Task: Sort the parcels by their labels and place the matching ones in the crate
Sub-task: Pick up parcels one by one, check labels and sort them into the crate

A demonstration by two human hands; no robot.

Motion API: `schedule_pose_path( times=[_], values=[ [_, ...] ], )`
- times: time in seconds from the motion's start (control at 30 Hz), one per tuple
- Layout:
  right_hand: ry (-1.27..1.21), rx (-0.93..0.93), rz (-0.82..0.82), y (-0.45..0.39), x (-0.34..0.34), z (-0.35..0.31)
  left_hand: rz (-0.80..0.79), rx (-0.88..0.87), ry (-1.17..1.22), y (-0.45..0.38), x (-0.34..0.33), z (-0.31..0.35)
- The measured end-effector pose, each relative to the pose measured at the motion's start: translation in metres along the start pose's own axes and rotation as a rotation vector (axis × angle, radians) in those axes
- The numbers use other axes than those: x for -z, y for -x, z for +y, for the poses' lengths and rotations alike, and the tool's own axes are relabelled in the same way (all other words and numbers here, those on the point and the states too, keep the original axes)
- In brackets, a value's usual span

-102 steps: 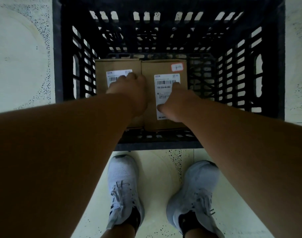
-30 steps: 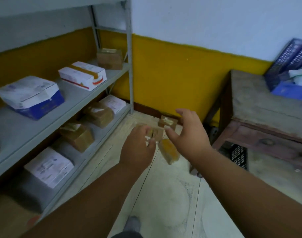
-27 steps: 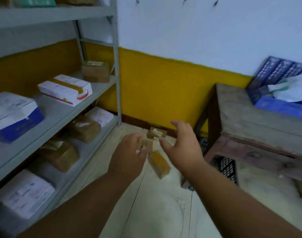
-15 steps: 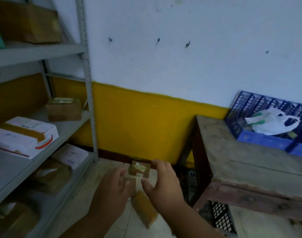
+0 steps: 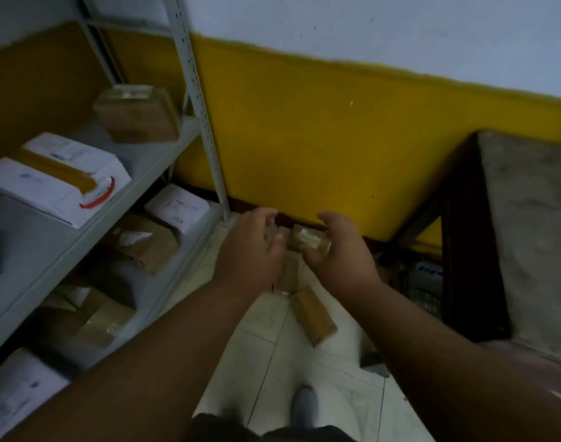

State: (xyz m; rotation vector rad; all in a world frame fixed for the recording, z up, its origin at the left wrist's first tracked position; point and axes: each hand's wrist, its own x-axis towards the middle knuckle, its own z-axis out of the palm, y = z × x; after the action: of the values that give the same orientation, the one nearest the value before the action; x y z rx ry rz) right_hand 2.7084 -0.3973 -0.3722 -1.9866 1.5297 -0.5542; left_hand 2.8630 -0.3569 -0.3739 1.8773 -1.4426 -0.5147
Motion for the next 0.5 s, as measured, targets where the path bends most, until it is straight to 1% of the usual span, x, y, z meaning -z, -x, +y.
schedule_pose_path(
  times=[0.17,0.23,0.33,0.4,0.5],
  values=[
    [-0.049,-0.043,0.061,-0.063,-0.040,0.052,-0.080,0.036,-0.016,-0.053,-0.062,-0.057],
    [-0.046,-0.079,0.085,-0.085,-0.068,0.080,-0.128,0.067,-0.004,-0.069,-0.098,-0.087],
    [0.003,-0.139,0.098,-0.109,-0.128,0.135,-0.198,0.071,-0.034,-0.090,-0.159,-0.142],
    [0.042,-0.186,0.046,-0.116,-0.176,0.179,-0.240,0.088,-0.063,-0.096,-0.202,-0.185],
    [0.107,-0.247,-0.078,-0.118,-0.253,0.251,-0.305,0.115,-0.082,-0.097,-0.273,-0.249]
  ],
)
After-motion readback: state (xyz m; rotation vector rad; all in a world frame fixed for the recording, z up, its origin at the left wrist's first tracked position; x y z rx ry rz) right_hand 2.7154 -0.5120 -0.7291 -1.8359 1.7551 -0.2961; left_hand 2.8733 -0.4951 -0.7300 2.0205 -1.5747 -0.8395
